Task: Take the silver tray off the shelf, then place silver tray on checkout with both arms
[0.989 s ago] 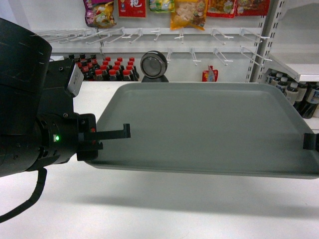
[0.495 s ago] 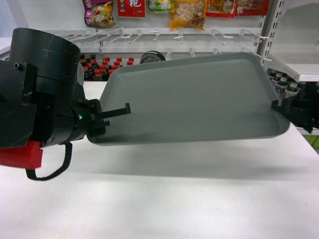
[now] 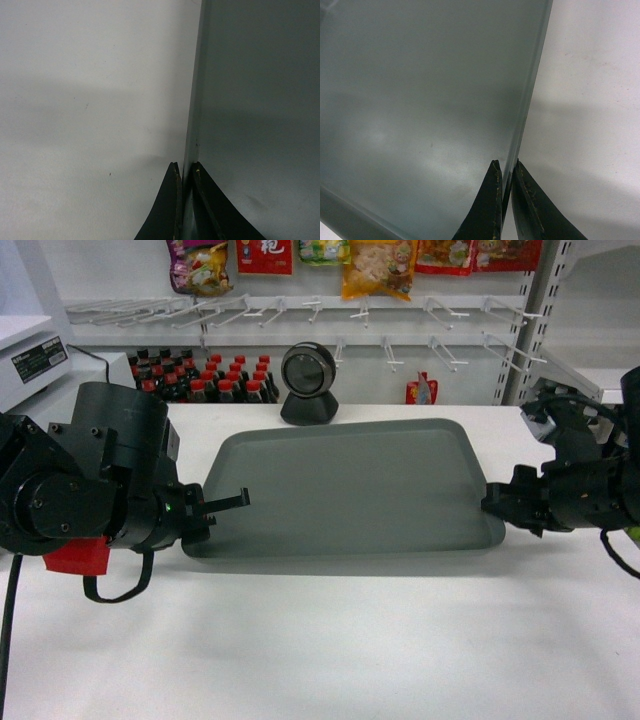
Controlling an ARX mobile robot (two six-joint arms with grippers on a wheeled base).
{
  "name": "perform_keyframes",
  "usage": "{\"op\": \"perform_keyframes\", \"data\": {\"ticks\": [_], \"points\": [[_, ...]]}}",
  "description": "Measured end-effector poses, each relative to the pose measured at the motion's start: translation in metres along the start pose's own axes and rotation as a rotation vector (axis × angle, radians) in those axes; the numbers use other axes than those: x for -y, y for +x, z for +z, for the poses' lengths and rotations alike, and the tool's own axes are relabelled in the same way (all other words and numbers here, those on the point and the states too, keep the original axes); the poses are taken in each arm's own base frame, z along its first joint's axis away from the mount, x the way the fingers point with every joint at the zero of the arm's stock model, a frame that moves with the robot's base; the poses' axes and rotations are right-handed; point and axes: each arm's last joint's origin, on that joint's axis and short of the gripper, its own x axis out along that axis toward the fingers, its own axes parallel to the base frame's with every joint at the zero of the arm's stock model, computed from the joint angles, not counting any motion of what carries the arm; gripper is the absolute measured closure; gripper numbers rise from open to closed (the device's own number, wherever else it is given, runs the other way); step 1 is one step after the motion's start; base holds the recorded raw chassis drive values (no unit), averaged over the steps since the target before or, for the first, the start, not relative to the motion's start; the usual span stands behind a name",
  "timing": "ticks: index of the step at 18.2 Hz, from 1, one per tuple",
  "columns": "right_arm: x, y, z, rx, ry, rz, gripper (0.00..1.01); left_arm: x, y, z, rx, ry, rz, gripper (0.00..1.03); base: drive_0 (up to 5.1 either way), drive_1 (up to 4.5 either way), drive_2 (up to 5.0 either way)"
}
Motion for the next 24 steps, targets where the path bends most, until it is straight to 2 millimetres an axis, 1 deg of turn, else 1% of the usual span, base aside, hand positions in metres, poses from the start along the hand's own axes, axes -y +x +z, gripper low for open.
{"op": "perform_keyframes", "data": {"ticks": [2,3,4,5,6,7,8,9,10,11,12,13,14,15,16,17,18,19,20,21,22,23,24], "points": [[0.004,0.011,-0.006,-0.020,0.003,-0.060,0.98,0.004,0.010,0.003,-0.028,0.028,0.001,0.99,0.0,0.00,0.0],[0.004,0.015,-0.009,-0.025,-0.010,-0.070,0.92,0.005,0.013,0.004,-0.035,0.034,-0.002,0.99,0.0,0.00,0.0],[0.005,0.017,-0.012,-0.045,-0.031,-0.063,0.84,0.006,0.015,0.007,-0.041,0.032,0.009,0.91,0.0,0.00,0.0],[0.002,0.020,-0.015,-0.057,-0.056,-0.047,0.73,0.008,0.017,0.008,-0.039,0.030,0.027,0.82,0.0,0.00,0.0],[-0.002,0.022,-0.015,-0.050,-0.074,-0.045,0.62,0.012,0.016,0.007,-0.032,0.036,0.035,0.71,0.0,0.00,0.0],[-0.002,0.022,-0.012,-0.024,-0.086,-0.044,0.52,0.014,0.016,0.006,-0.030,0.040,0.038,0.61,0.0,0.00,0.0],[-0.003,0.021,-0.009,-0.007,-0.094,-0.046,0.47,0.015,0.014,0.006,-0.019,0.038,0.038,0.56,0.0,0.00,0.0],[-0.003,0.013,-0.004,0.040,-0.113,-0.043,0.36,0.017,0.004,0.007,0.002,0.036,0.046,0.45,0.0,0.00,0.0],[-0.003,0.002,0.001,0.058,-0.122,-0.039,0.28,0.019,-0.007,0.010,0.037,0.035,0.057,0.38,0.0,0.00,0.0],[-0.005,-0.009,0.009,0.090,-0.136,-0.043,0.20,0.022,-0.026,0.019,0.117,0.037,0.083,0.29,0.0,0.00,0.0],[-0.008,-0.019,0.022,0.138,-0.157,-0.046,0.11,0.026,-0.051,0.033,0.205,0.044,0.122,0.20,0.0,0.00,0.0],[-0.007,-0.025,0.033,0.221,-0.182,-0.079,0.03,0.031,-0.078,0.056,0.302,0.027,0.137,0.09,0.0,0.00,0.0],[-0.008,-0.025,0.031,0.381,-0.227,-0.191,0.09,0.034,-0.087,0.068,0.354,0.020,0.128,0.03,0.0,0.00,0.0],[-0.009,-0.030,0.021,0.462,-0.230,-0.289,0.16,0.037,-0.092,0.076,0.379,0.015,0.119,0.04,0.0,0.00,0.0],[-0.013,-0.043,-0.006,0.530,-0.218,-0.396,0.27,0.033,-0.086,0.071,0.458,0.027,0.055,0.10,0.0,0.00,0.0],[-0.018,-0.059,-0.025,0.574,-0.213,-0.443,0.38,0.018,-0.082,0.049,0.496,0.095,-0.026,0.21,0.0,0.00,0.0],[-0.032,-0.108,-0.022,0.698,-0.221,-0.470,0.62,-0.016,-0.106,0.008,0.561,0.173,-0.058,0.45,0.0,0.00,0.0],[-0.045,-0.141,-0.048,0.667,-0.215,-0.472,0.92,-0.033,-0.167,0.024,0.746,0.163,-0.080,0.74,0.0,0.00,0.0],[-0.044,-0.152,-0.063,0.624,-0.215,-0.449,0.99,-0.041,-0.177,0.012,0.704,0.176,-0.076,0.85,0.0,0.00,0.0],[-0.045,-0.164,-0.069,0.633,-0.206,-0.468,0.99,-0.049,-0.183,-0.002,0.662,0.184,-0.074,0.96,0.0,0.00,0.0],[-0.050,-0.179,-0.069,0.677,-0.211,-0.478,0.99,-0.056,-0.192,-0.012,0.643,0.186,-0.067,1.01,0.0,0.00,0.0],[-0.057,-0.191,-0.072,0.710,-0.221,-0.472,0.99,-0.062,-0.207,-0.015,0.677,0.181,-0.072,1.02,0.0,0.00,0.0],[-0.061,-0.198,-0.078,0.715,-0.224,-0.469,0.99,-0.064,-0.216,-0.017,0.696,0.178,-0.074,1.02,0.0,0.00,0.0]]}}
